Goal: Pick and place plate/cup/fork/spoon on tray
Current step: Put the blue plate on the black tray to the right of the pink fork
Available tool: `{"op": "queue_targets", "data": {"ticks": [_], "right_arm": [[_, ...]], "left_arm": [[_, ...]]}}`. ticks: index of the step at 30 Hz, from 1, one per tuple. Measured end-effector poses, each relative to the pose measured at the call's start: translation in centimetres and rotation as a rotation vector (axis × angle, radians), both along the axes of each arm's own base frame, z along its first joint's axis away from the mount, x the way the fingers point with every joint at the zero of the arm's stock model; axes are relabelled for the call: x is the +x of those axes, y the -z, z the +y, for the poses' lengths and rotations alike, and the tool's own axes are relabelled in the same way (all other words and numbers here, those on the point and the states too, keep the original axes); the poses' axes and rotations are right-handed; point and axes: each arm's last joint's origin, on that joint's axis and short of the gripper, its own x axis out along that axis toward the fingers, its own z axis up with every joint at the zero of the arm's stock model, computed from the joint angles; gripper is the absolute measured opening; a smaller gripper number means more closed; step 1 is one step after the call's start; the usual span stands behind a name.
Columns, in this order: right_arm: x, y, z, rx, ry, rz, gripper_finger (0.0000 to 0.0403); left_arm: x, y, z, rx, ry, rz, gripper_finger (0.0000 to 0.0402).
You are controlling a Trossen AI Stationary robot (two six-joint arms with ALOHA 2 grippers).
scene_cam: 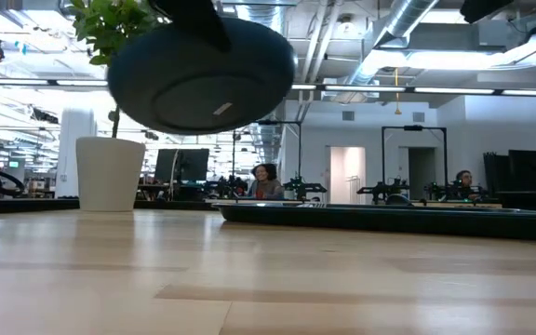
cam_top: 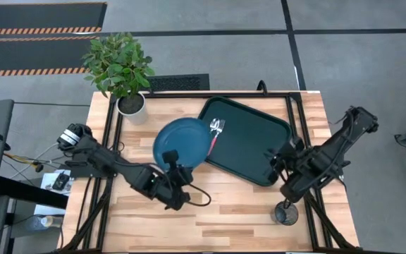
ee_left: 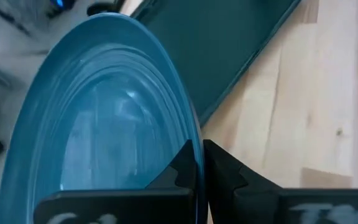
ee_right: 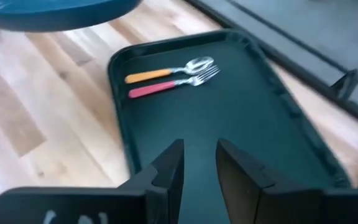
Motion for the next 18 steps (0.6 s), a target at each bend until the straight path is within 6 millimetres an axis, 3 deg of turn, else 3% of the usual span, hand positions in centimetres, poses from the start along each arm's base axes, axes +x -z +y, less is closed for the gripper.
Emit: {"op": "queue_targets", "data": {"ticks": [12,18], "right_arm": [[0.8,1.5,1.9,0.061,0.088,-0.052,0.0118],[1.7,2.5,2.5,0.028,0.095,-0.012,0.0118]], "left_arm": [[1.7,-1.1,0.2,0.303,0.244,0.055,0.0000],[3.0,-1.8,0.2,0.272,0.398,0.000,0.0000]]}}
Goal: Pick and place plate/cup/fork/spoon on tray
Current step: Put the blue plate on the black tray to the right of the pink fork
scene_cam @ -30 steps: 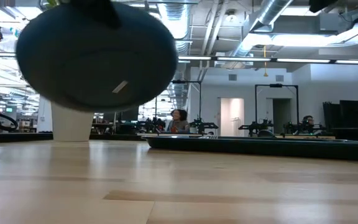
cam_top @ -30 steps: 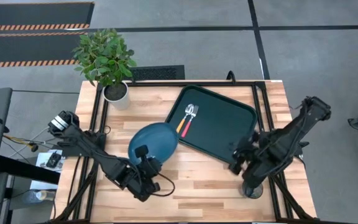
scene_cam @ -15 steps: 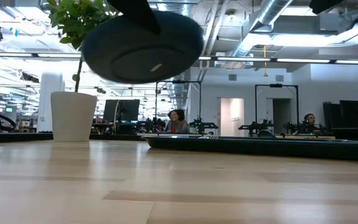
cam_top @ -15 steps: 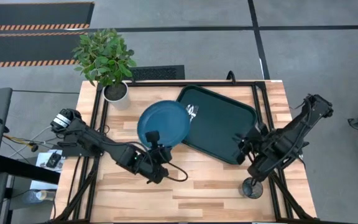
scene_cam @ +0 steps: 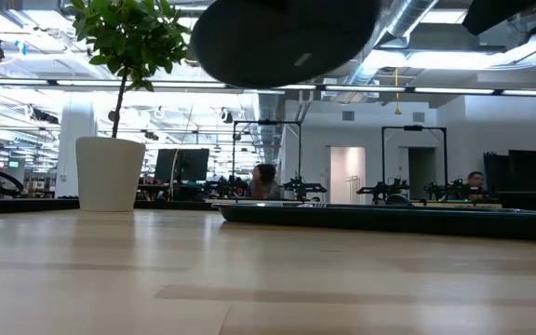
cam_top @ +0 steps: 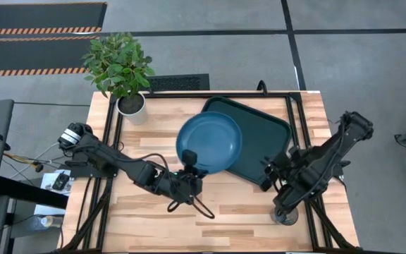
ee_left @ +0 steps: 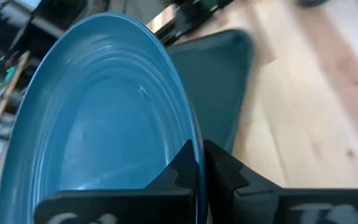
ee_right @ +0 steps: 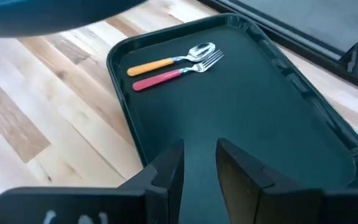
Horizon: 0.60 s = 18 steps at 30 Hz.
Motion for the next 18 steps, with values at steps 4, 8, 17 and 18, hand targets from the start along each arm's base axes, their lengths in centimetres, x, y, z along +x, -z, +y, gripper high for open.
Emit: {"op": "queue_targets", "data": {"ticks": [4,8,17,18], "right_arm": [[0.3,0.3,0.0,0.023,0.004,0.045,0.0118],[-0.2,-0.4,-0.6,0.050,-0.004,0.034,0.0118],[-2.5,-4.1,-5.9,0.129,0.109,-0.130,0.0131],[-2.6,-4.4,-6.5,0.135,0.134,-0.147,0.0137]], "left_arm": [[0.2,0.1,0.3,0.010,0.078,0.044,0.0000],[0.3,0.2,0.4,0.046,0.146,0.081,0.0000],[-0.1,0.7,0.6,0.137,0.201,0.179,0.0000],[-0.1,0.7,0.7,0.144,0.192,0.184,0.0000]]}}
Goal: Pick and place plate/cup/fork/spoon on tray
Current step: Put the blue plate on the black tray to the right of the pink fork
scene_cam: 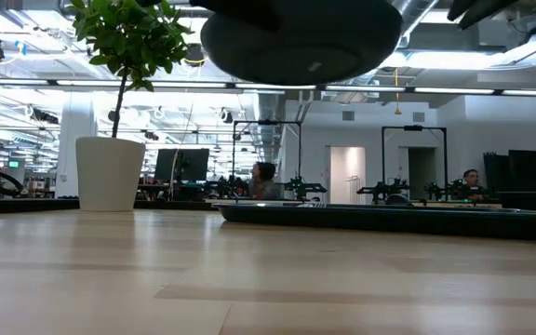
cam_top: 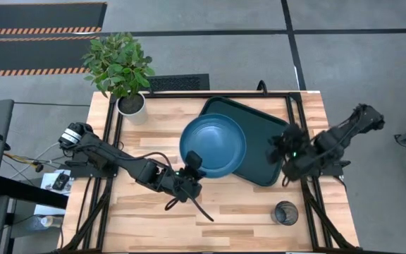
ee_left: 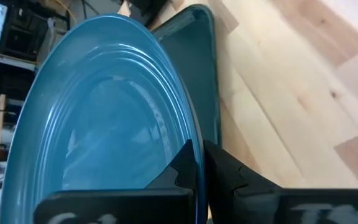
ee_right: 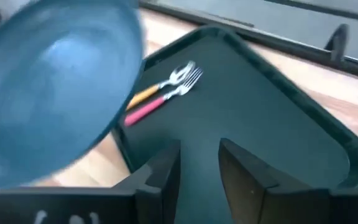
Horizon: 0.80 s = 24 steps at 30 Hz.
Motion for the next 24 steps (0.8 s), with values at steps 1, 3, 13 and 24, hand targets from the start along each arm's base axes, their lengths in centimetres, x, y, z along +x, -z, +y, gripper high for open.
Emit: {"op": "queue_targets", "data": {"ticks": [1,3,13,24], "right_arm": [[-0.1,-0.2,-0.6,0.003,0.021,-0.008,0.0144],[0.1,-0.5,-1.7,-0.009,0.048,-0.002,0.0161],[4.0,-1.4,-5.4,0.021,-0.045,-0.021,0.0189],[6.2,0.2,-7.1,0.049,-0.051,0.120,0.0166]], "left_arm": [[0.0,0.0,0.1,0.009,-0.008,-0.001,0.0000],[0.1,0.0,0.3,0.033,-0.019,-0.004,0.0000],[0.8,1.2,0.7,0.087,-0.037,0.029,0.0000],[1.9,3.6,0.4,0.227,-0.115,0.052,0.0000]]}}
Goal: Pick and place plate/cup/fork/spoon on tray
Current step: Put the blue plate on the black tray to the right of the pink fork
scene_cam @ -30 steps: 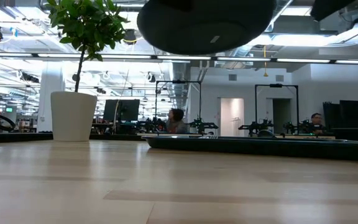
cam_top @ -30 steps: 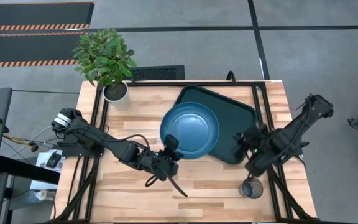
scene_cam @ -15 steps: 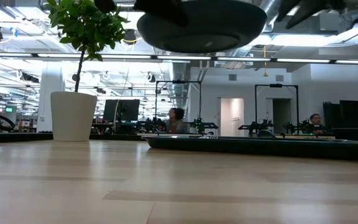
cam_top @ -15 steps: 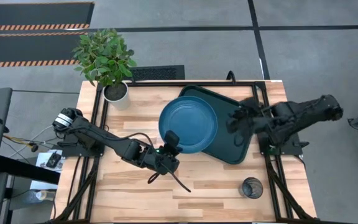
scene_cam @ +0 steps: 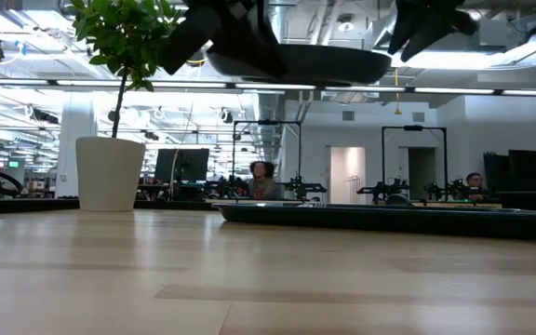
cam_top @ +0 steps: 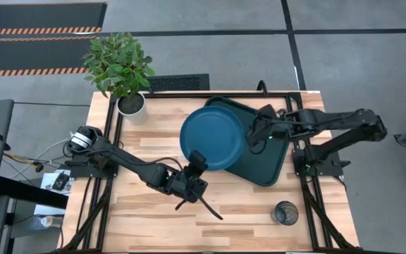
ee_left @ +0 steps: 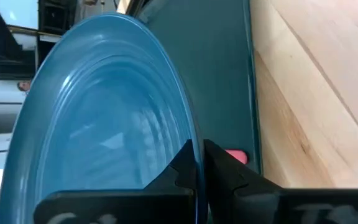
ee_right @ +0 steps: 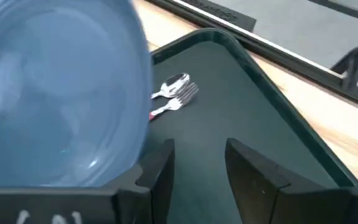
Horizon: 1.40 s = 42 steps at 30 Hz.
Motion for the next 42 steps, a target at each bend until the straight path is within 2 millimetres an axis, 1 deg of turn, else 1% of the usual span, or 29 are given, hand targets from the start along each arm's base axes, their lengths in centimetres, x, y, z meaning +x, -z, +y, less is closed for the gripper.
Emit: {"op": "queue_targets", "data": {"ticks": [4,9,10,12,14,16,18,20,22,24,26,28,30,32,33,35,37,40,42], "right_arm": [[1.2,0.8,0.1,-0.004,-0.028,0.037,0.0160],[2.2,0.9,0.0,-0.029,-0.089,0.036,0.0147],[2.2,0.9,0.0,-0.033,-0.111,0.049,0.0143],[1.6,0.6,-0.3,-0.008,-0.129,0.049,0.0135],[0.4,-0.3,-0.4,0.015,-0.139,0.035,0.0129],[-1.5,-1.4,-0.4,0.025,-0.139,0.031,0.0125],[-3.8,-2.5,0.0,0.041,-0.133,0.000,0.0123],[-6.6,-3.5,0.3,0.066,-0.140,-0.064,0.0121],[-9.0,-3.6,0.8,0.110,-0.136,-0.116,0.0120],[-11.0,-2.5,1.4,0.142,-0.112,-0.191,0.0118],[-12.4,-0.1,2.1,0.181,-0.106,-0.284,0.0118],[-12.5,2.9,3.2,0.217,-0.131,-0.405,0.0118],[-11.9,5.7,4.8,0.256,-0.211,-0.514,0.0118],[-11.2,7.7,6.1,0.286,-0.284,-0.599,0.0118],[-10.8,8.2,6.5,0.280,-0.274,-0.649,0.0118],[-9.8,9.0,6.8,0.228,-0.201,-0.709,0.0118],[-9.5,9.6,6.5,0.164,-0.153,-0.691,0.0118],[-8.7,9.4,6.0,0.141,-0.080,-0.715,0.0129],[-8.0,9.7,5.4,0.111,-0.027,-0.700,0.0148]], "left_arm": [[0.1,-0.1,0.0,0.003,-0.010,-0.022,0.0000],[0.2,-0.2,0.0,-0.012,-0.022,-0.041,0.0000],[0.2,-0.2,0.0,-0.011,-0.025,-0.041,0.0000],[0.2,-0.2,0.0,-0.018,-0.028,-0.045,0.0000],[0.1,-0.2,0.0,-0.029,-0.037,-0.052,0.0000],[0.1,-0.1,0.0,-0.035,-0.041,-0.053,0.0000],[0.2,-0.2,0.0,-0.038,-0.042,-0.057,0.0000],[0.2,-0.2,0.0,-0.050,-0.047,-0.065,0.0000],[0.2,-0.2,0.0,-0.054,-0.048,-0.068,0.0000],[0.2,-0.2,-0.1,-0.061,-0.051,-0.077,0.0000],[0.2,-0.2,-0.1,-0.072,-0.055,-0.082,0.0000],[0.2,-0.2,-0.1,-0.091,-0.064,-0.092,0.0000],[0.2,-0.2,-0.1,-0.098,-0.070,-0.096,0.0000],[0.2,-0.2,-0.1,-0.103,-0.074,-0.100,0.0000],[0.2,-0.2,-0.1,-0.104,-0.073,-0.099,0.0000],[0.2,-0.2,-0.1,-0.107,-0.064,-0.093,0.0000],[0.2,-0.2,-0.1,-0.107,-0.063,-0.093,0.0000],[0.2,-0.2,-0.1,-0.107,-0.063,-0.092,0.0000],[0.2,-0.2,-0.1,-0.105,-0.062,-0.091,0.0000]]}}
